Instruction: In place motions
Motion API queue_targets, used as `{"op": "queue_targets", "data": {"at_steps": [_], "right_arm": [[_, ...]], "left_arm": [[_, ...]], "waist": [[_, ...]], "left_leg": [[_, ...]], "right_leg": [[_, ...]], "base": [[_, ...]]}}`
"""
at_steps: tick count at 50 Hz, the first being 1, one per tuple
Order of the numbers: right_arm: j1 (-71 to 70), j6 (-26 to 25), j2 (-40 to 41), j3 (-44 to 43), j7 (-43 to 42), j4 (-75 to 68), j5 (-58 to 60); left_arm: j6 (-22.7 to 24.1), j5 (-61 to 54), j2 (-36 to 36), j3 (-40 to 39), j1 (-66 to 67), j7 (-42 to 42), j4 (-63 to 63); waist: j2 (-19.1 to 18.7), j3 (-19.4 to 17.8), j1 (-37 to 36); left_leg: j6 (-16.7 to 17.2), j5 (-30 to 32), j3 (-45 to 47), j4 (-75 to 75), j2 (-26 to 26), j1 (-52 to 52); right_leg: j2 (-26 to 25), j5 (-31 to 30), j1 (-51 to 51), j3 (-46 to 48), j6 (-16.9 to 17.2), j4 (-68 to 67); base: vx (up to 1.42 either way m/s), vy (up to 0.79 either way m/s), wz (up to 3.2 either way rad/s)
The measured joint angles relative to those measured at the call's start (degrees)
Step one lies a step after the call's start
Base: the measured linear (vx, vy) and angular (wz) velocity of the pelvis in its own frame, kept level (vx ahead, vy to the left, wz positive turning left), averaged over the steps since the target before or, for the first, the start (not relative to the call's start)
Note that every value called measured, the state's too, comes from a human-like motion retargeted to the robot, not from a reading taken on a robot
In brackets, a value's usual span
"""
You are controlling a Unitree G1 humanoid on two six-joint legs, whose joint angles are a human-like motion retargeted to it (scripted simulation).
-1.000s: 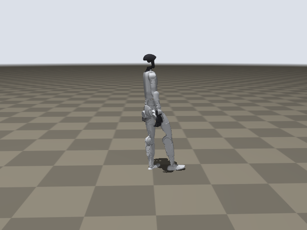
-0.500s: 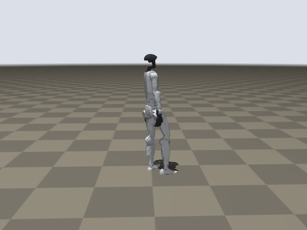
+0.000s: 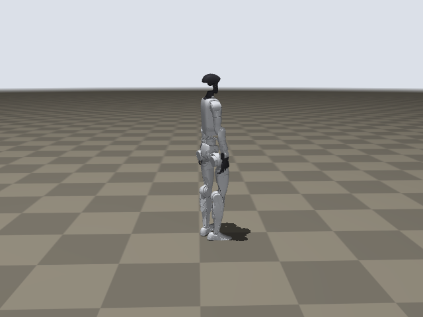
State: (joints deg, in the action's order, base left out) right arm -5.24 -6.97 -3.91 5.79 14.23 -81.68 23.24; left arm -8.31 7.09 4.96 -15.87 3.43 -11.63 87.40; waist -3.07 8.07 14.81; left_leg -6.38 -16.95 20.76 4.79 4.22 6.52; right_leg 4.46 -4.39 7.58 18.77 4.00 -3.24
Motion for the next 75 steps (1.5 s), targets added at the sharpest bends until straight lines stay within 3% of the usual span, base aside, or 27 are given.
{"op": "queue_targets", "data": {"at_steps": [12,32,42,56,60,64,70,75], "right_arm": [[2.1,-1.5,-1.9,-1.5,-2.2,-5.1,3.0],[2.4,-1.1,-1.2,-0.6,-2.1,-3.5,2.4],[2.5,-0.6,-0.9,-0.1,-1.9,-2.1,2.0],[2.8,-0.6,-0.3,-1.0,-1.3,-1.7,2.2],[2.4,-0.5,-0.9,-1.7,-1.3,-1.9,1.4],[1.9,-0.4,-2.5,-2.8,-1.4,-2.0,0.4],[0.8,-1.0,-5.1,-3.2,-2.9,-3.7,1.3],[0.2,-0.9,-5.6,-3.9,-2.7,-2.3,1.2]], "left_arm": [[0.9,-1.7,-1.2,2.1,-3.2,-0.6,-4.3],[-0.3,0.1,-1.3,-0.8,0.1,-0.5,3.6],[-0.3,-0.2,-1.1,-0.7,-0.9,-0.4,1.9],[-0.5,-0.7,-0.7,-1.2,0.6,-0.3,1.3],[-0.8,-1.2,-0.5,-1.2,0.8,0.3,0.3],[-0.6,-1.6,-0.4,-0.2,-0.6,0.7,-2.6],[0.4,-1.8,-1.1,1.2,-1.6,1.0,-6.6],[0.8,-1.3,-1.4,2.0,-2.0,0.7,-7.1]], "waist": [[-1.3,-0.7,0.2],[-2.0,-1.7,3.5],[-1.0,-2.0,0.7],[-2.7,0.3,2.5],[-2.5,0.1,2.8],[-0.8,-2.3,1.6],[-0.5,-5.5,-2.2],[0.9,-8.8,-5.1]], "left_leg": [[0.1,1.1,-0.3,-0.1,-0.7,0.6],[0.9,1.0,-4.1,0.7,-0.9,1.4],[1.5,1.7,-3.2,0.7,-1.5,1.3],[3.4,3.1,-2.2,1.4,-4.7,0.2],[4.7,3.5,-2.3,11.1,-6.6,4.4],[3.6,2.5,-2.4,25.3,-7.4,12.3],[2.6,-2.9,-1.3,17.5,-5.5,22.1],[0.2,-3.1,-6.3,10.1,-1.8,30.9]], "right_leg": [[-0.6,-0.2,0.5,0.5,-0.5,-0.1],[-1.4,-1.1,1.6,2.5,-1.3,-0.1],[-1.6,-0.4,0.8,1.7,-1.7,-0.4],[-4.3,1.0,-0.5,1.0,-3.7,-0.4],[-4.1,1.6,-0.4,-0.3,-4.1,-1.5],[-2.4,1.1,-1.8,-0.3,-4.4,-1.6],[-2.0,0.4,-3.0,0.1,-5.5,-1.4],[-0.8,-0.2,-4.1,0.3,-6.6,-0.7]], "base": [[0.01,0.0,0.0],[0.0,0.0,0.11],[0.01,0.0,-0.02],[0.18,-0.09,0.06],[0.21,-0.09,0.07],[0.1,-0.01,0.18],[-0.01,0.07,0.02],[-0.08,0.08,-0.05]]}}
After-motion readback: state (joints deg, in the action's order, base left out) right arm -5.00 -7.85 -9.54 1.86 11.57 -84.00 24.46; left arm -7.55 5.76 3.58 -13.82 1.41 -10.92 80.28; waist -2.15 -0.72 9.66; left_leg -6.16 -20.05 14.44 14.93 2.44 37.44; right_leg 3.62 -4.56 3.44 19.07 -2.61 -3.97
